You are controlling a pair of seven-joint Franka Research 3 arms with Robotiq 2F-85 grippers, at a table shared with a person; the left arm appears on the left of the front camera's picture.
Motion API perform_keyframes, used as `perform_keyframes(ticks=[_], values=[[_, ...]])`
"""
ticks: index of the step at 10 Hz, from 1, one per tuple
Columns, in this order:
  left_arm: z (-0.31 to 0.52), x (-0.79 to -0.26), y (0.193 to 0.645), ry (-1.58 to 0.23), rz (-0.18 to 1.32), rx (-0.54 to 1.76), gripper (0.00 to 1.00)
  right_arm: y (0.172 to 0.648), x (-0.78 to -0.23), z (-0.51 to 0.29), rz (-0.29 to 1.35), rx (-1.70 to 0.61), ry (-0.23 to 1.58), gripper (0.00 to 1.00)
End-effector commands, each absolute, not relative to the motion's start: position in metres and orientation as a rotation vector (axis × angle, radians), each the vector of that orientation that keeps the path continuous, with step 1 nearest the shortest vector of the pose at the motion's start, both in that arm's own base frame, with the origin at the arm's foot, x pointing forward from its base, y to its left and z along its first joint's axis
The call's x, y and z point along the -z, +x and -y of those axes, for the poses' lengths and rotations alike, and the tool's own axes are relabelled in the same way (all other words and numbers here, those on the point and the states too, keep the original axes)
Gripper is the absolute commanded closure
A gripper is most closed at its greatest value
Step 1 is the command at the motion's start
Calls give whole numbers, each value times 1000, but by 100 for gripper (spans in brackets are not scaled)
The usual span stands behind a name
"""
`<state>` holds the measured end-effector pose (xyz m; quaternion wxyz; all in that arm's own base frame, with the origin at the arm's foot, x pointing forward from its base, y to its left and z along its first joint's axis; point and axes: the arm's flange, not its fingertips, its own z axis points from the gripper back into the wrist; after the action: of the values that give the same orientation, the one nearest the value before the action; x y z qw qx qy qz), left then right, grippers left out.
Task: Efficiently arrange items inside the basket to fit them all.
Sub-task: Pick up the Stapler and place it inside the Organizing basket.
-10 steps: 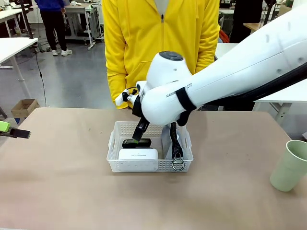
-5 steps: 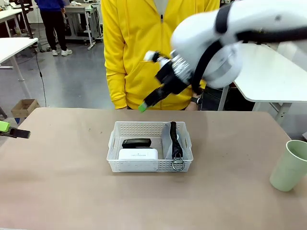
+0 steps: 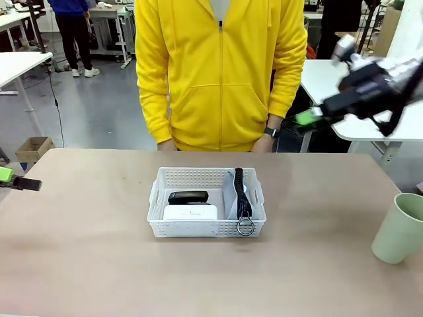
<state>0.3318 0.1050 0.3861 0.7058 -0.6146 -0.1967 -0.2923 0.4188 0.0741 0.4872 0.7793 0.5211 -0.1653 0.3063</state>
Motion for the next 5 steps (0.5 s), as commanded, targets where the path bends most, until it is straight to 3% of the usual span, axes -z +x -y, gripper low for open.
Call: perform_keyframes(ticks=[1, 5], values=[[-106, -388, 330, -1374, 434, 666, 0, 435, -472, -38, 249, -431, 1271, 0], [-106, -388, 330, -1374, 434, 666, 0, 413, -422, 45, 351, -66, 1343, 0]])
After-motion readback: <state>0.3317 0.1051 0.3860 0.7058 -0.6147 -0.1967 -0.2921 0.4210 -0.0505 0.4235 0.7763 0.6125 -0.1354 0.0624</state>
